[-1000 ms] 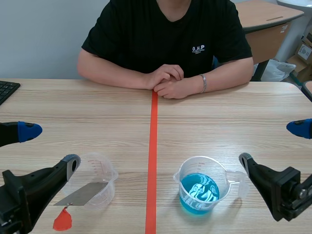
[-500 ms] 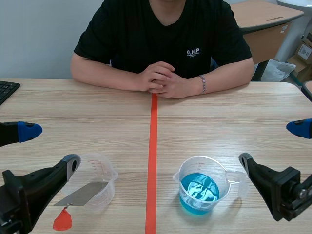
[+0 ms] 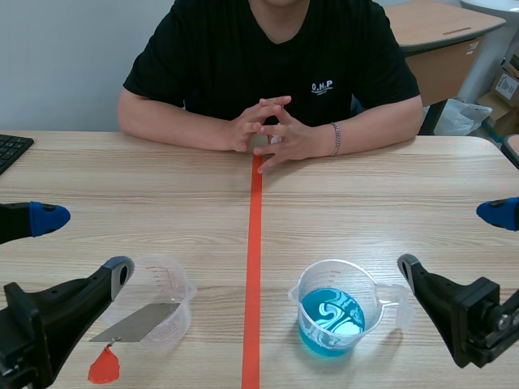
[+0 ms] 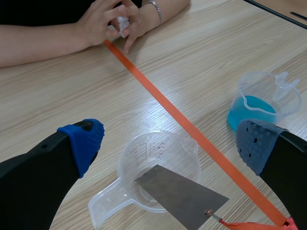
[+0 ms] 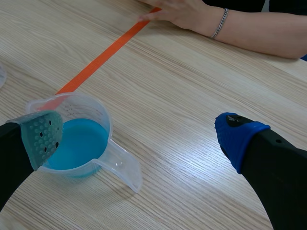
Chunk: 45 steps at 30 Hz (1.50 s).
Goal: Do the redox reaction experiment.
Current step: 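Lift the metal plate out of the left beaker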
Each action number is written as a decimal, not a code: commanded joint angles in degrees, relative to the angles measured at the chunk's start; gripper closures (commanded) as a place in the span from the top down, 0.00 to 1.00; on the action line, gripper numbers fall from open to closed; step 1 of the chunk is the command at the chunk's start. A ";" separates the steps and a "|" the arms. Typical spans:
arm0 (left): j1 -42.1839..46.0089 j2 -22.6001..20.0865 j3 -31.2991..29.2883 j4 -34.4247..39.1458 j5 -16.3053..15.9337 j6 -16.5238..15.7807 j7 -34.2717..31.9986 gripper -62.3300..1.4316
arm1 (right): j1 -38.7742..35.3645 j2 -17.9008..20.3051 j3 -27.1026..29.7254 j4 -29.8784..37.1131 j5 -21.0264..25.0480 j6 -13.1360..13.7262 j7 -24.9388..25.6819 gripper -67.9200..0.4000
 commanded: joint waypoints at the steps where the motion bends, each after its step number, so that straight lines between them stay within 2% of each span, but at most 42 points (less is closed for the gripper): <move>1: 0.35 0.13 -0.44 1.14 -0.20 0.85 -0.87 0.95 | 0.37 0.79 0.07 1.01 0.59 -0.15 1.07 1.00; 6: 3.91 0.13 -3.96 1.14 -0.04 2.23 -4.33 0.95 | 0.37 0.79 0.07 1.01 0.59 -0.15 1.07 1.00; 10: 7.67 0.13 -6.27 1.14 2.89 2.60 -5.42 0.95 | 0.37 0.79 0.07 1.01 0.59 -0.15 1.07 1.00; 21: 21.42 0.37 -13.11 1.14 3.76 8.09 -7.26 0.95 | 0.50 0.79 0.07 1.03 -0.07 -0.15 1.92 1.00; 26: 26.45 3.34 -15.47 1.14 4.22 10.91 -7.26 0.95 | 0.50 0.81 0.07 1.03 -0.28 -0.15 1.90 1.00; 29: 28.76 5.81 -15.96 0.79 5.42 11.06 -7.15 0.95 | 0.52 0.79 0.07 1.03 -0.72 -0.15 1.90 1.00; 36: 30.42 9.84 -15.19 -2.95 5.42 10.99 -7.28 0.95 | 0.85 0.81 0.07 1.03 -1.95 0.09 2.80 1.00; 41: 29.22 11.21 -13.00 -5.75 5.51 11.02 -7.23 0.95 | 3.61 0.94 0.04 1.03 -5.66 1.64 2.99 1.00; 45: 26.95 13.07 -11.04 -8.17 8.44 11.02 -7.28 0.95 | 7.04 1.20 -1.95 1.03 -9.99 2.08 4.04 1.00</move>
